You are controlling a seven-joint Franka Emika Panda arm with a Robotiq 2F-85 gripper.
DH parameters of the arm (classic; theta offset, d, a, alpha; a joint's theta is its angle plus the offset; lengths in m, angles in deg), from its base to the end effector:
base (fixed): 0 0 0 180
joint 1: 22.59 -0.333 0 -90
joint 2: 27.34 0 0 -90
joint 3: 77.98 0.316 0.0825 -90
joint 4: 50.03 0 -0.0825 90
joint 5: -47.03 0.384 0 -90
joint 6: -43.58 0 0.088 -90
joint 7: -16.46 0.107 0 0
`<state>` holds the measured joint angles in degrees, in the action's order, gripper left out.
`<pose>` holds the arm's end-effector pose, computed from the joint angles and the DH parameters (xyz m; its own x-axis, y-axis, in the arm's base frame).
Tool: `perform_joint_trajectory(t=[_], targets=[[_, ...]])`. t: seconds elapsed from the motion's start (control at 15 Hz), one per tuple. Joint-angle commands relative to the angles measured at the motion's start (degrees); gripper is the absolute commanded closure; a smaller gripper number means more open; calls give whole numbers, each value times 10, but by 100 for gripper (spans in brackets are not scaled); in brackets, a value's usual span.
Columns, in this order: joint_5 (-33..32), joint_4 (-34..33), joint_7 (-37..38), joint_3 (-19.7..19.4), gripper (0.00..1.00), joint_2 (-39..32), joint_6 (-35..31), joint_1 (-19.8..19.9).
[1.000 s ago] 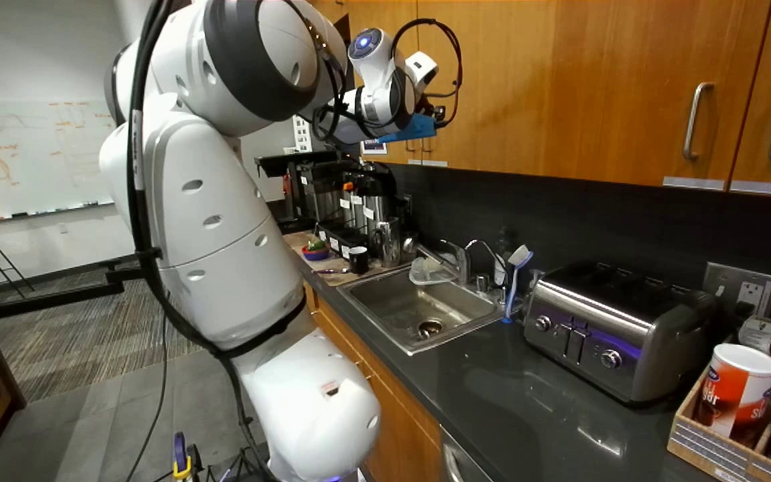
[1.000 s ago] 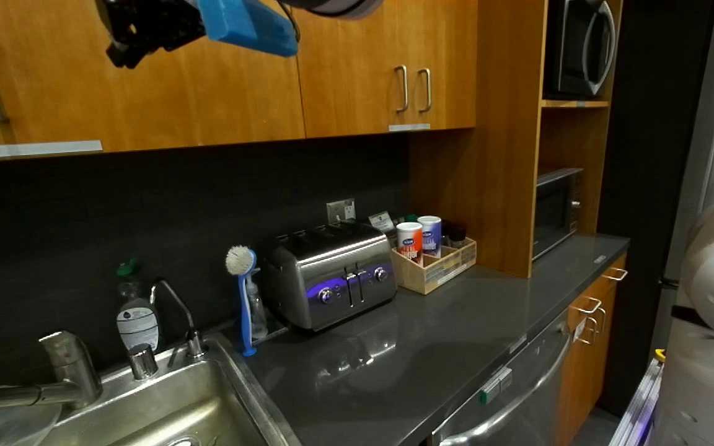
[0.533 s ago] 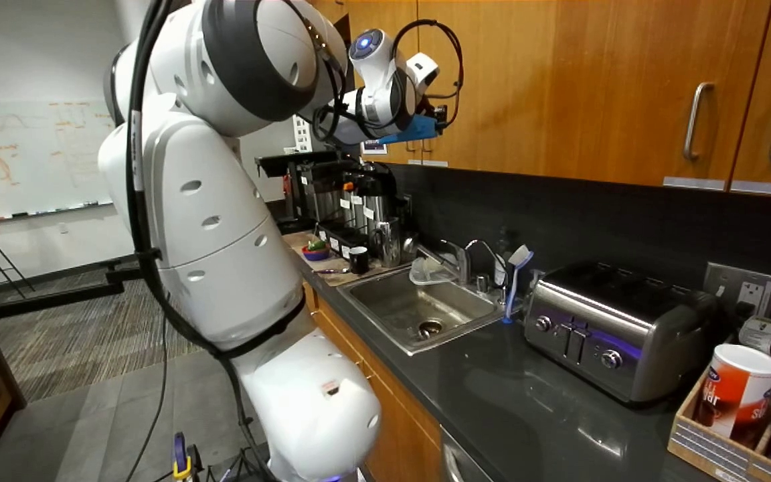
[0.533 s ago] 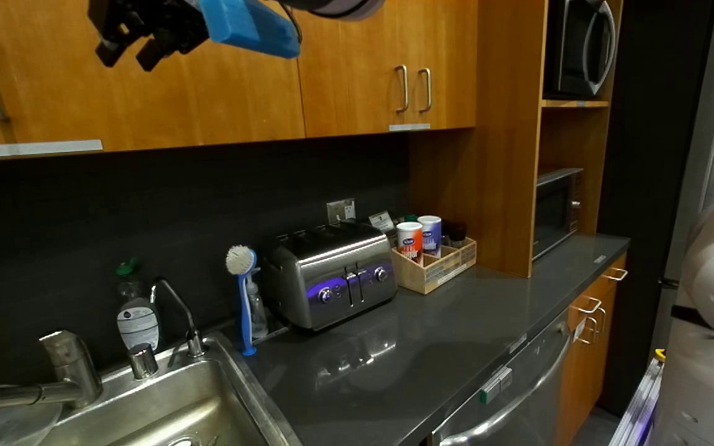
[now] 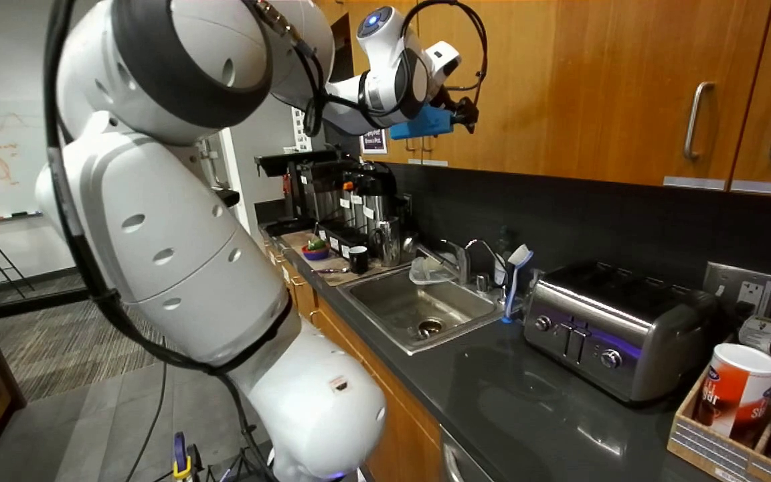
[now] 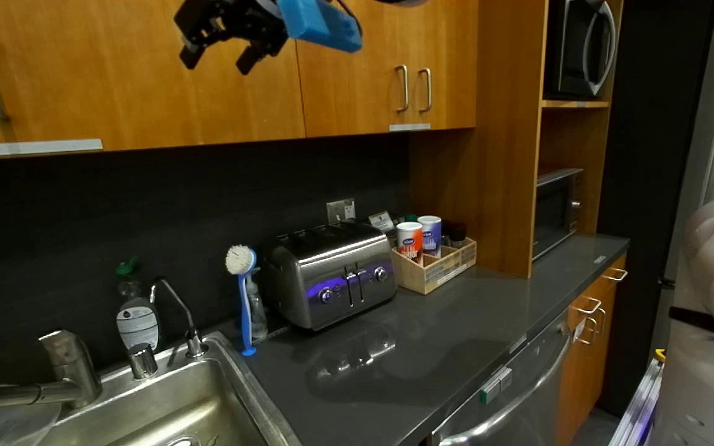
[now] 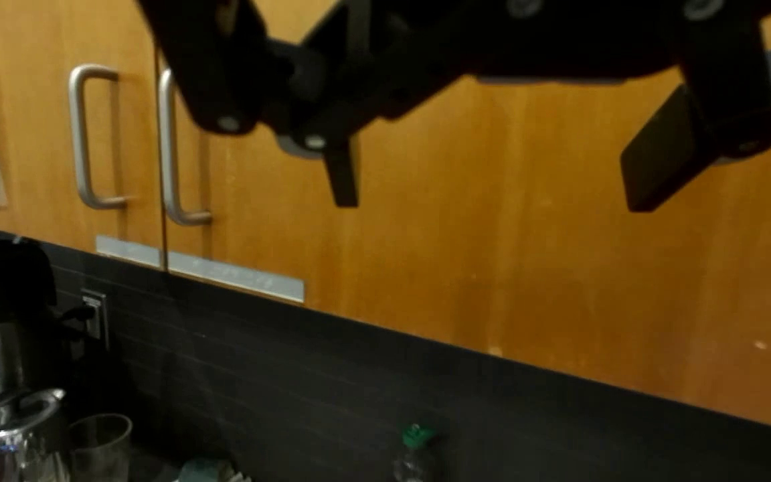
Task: Close the open upper cabinet door.
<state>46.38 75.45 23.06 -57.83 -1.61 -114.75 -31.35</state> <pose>0.3996 0.2625 0.6737 0.4697 0.2643 0.8424 0.3995 -0.9145 0.0642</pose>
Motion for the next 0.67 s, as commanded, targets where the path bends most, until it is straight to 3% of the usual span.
perform_joint_trajectory(t=[0.0,0.27,0.6], targets=[[12,39,-2,-40,0,65,101,-23],[4,53,8,-64,0,94,203,-6],[29,84,7,-130,0,105,294,19]])
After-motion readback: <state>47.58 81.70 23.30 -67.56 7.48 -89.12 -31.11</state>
